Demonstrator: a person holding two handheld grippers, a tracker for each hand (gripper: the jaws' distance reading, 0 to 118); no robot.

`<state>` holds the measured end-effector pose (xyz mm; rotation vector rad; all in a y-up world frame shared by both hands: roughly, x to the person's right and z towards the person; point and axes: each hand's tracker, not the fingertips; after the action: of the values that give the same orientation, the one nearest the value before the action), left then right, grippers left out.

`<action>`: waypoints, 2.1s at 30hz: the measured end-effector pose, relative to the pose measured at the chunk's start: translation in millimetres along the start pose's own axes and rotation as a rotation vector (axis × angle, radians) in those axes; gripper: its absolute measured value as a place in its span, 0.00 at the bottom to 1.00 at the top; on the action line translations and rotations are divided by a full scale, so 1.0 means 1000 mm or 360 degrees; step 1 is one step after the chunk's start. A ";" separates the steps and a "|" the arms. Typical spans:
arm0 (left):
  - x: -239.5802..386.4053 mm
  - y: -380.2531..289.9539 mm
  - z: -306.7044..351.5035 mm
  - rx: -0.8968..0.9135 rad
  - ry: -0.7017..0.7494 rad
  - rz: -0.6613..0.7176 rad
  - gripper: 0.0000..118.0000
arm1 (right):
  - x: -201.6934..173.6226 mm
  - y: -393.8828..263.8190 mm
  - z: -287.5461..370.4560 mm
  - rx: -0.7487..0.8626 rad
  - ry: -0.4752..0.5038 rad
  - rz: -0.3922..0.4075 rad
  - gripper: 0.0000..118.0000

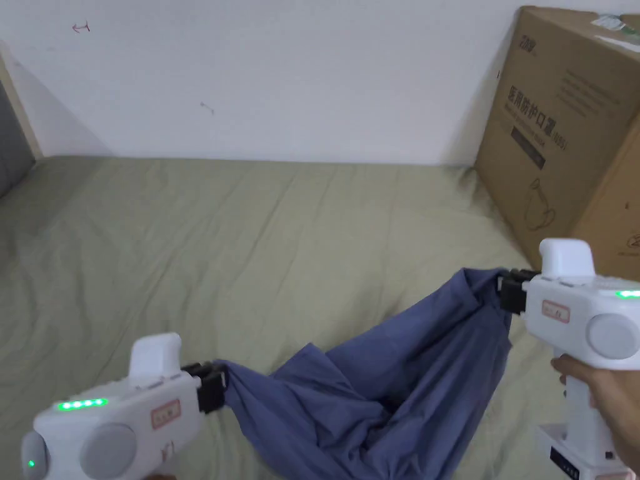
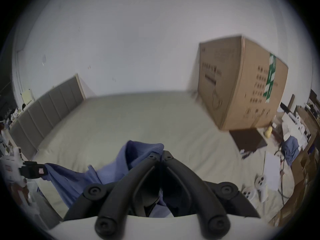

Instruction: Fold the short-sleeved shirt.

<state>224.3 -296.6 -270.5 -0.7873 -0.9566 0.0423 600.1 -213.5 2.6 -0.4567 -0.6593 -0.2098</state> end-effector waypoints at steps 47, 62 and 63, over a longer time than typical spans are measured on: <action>-0.165 0.011 0.001 -0.0179 0.0686 -0.0181 0.03 | -0.033 -0.105 -0.050 -0.0240 -0.0080 -0.0321 0.00; -0.192 -0.130 0.087 -0.0494 0.0758 -0.0075 0.03 | -0.027 -0.226 0.044 -0.0531 -0.0194 -0.0310 0.00; -0.196 -0.133 0.082 -0.0540 0.0761 -0.0048 0.03 | -0.028 -0.237 0.038 -0.0589 -0.0219 -0.0303 0.00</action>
<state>6.2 -416.9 -302.0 -1.0362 -0.5233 -0.3294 479.9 -403.0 92.6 -0.7692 -0.8034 -0.4886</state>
